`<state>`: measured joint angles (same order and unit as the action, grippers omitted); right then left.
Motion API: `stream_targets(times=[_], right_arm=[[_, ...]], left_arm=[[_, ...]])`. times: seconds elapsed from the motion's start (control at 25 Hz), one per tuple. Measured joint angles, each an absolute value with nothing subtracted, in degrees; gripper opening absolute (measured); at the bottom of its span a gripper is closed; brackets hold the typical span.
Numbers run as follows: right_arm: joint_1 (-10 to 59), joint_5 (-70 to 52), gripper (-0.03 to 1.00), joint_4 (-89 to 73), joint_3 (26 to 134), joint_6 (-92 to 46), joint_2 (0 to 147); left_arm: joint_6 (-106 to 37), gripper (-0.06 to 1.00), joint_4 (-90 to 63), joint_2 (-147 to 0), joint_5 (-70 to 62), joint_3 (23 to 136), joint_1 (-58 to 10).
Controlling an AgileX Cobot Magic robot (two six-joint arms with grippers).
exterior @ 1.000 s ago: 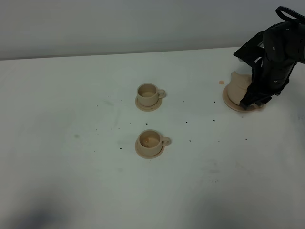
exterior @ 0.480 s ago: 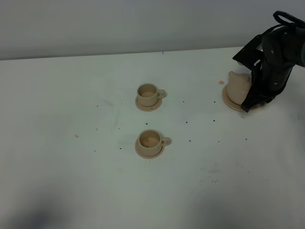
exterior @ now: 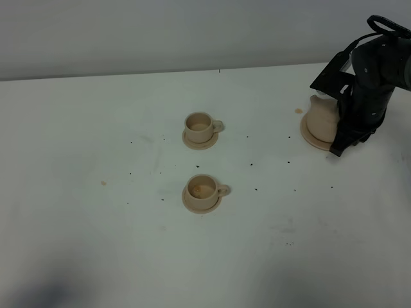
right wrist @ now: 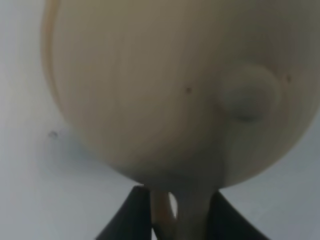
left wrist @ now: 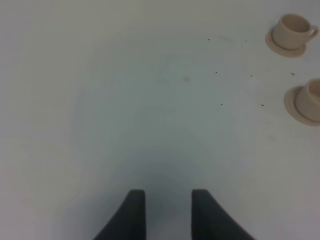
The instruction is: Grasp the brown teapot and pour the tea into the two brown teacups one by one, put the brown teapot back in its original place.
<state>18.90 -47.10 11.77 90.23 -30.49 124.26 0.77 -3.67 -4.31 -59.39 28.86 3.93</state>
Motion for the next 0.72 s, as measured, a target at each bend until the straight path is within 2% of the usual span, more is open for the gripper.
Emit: stream_targets(times=[0.2, 0.72], right_arm=[[18.9, -49.3, 0.29, 11.4, 92.4, -33.5, 124.7], [18.9, -51.3, 0.29, 11.5, 93.8, -37.7, 124.7]], left_arm=[[0.8, 0.25, -3.7, -4.3, -59.4, 28.9, 3.9], [0.8, 0.25, -3.7, -4.3, -59.4, 28.9, 3.9]])
